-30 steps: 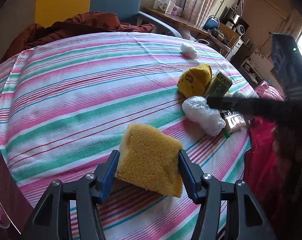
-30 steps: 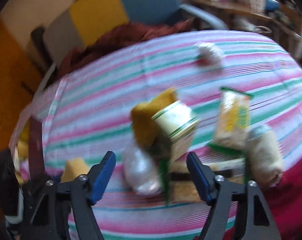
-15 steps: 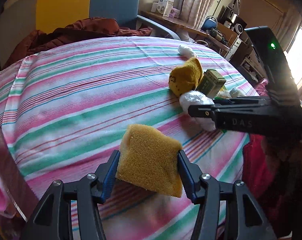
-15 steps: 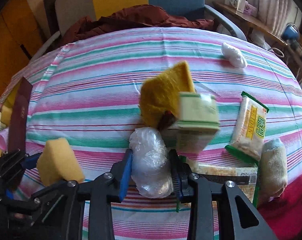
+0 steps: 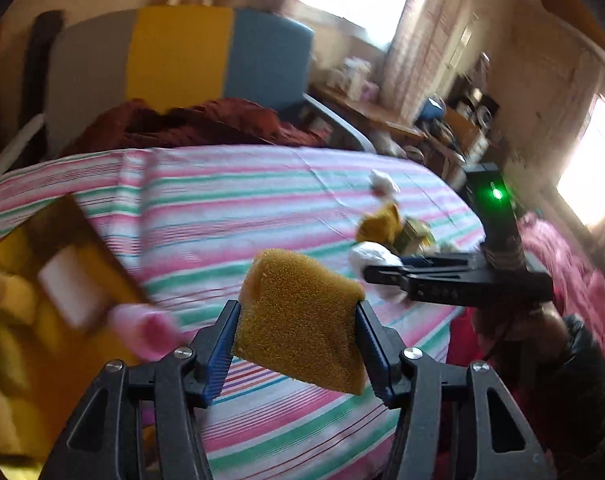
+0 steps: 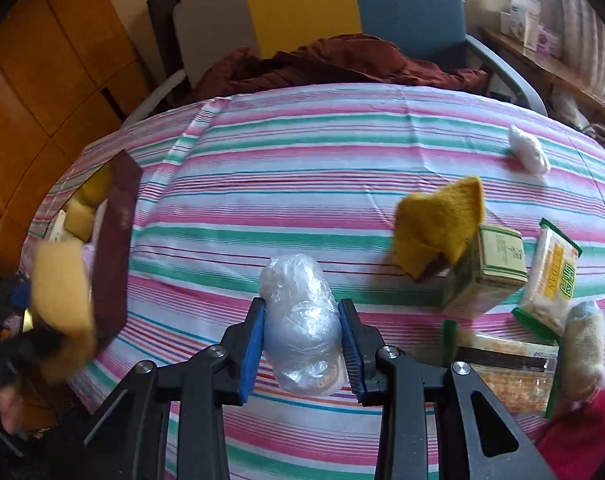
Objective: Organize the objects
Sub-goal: 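Carry the sponge into the gold tray with the left tool while the right tool carries the plastic bag in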
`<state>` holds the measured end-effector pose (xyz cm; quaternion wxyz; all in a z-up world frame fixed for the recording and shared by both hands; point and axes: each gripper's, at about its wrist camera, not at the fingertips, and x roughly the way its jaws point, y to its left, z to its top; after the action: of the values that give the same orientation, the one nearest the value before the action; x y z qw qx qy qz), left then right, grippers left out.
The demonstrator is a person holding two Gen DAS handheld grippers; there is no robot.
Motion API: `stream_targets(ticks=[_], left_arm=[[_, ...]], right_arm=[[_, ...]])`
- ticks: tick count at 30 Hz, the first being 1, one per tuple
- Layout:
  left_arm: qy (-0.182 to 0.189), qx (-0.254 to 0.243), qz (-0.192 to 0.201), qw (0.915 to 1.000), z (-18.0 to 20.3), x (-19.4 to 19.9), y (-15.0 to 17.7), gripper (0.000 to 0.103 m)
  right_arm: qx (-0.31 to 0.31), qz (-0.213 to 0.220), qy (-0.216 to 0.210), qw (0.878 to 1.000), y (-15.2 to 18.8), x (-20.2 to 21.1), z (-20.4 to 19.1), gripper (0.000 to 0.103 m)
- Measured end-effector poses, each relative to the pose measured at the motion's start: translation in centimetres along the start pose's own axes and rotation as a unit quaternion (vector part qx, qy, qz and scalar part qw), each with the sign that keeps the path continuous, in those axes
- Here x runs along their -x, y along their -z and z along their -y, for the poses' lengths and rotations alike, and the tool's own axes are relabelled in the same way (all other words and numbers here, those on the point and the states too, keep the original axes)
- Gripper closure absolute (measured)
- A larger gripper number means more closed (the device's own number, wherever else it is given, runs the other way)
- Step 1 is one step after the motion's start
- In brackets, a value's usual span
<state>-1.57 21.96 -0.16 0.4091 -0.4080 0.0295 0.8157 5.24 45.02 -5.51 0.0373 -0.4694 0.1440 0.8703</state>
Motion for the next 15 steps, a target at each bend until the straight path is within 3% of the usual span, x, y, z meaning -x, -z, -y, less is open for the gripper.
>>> stream_targets(ticks=[6,15], left_arm=[[-0.044,0.066,0.035,0.9963,-5.8,4.5,1.1,0.045],[-0.103,0.151,0.043,0.9822,-13.0,7.8,5.3,0.045]], right_arm=[[0.028,0.031,-0.028,0.999,-1.5,1.7,-4.4,0.067],[0.095,0.035,-0.107,0.989,-3.7,1.4,-14.5,0.067]])
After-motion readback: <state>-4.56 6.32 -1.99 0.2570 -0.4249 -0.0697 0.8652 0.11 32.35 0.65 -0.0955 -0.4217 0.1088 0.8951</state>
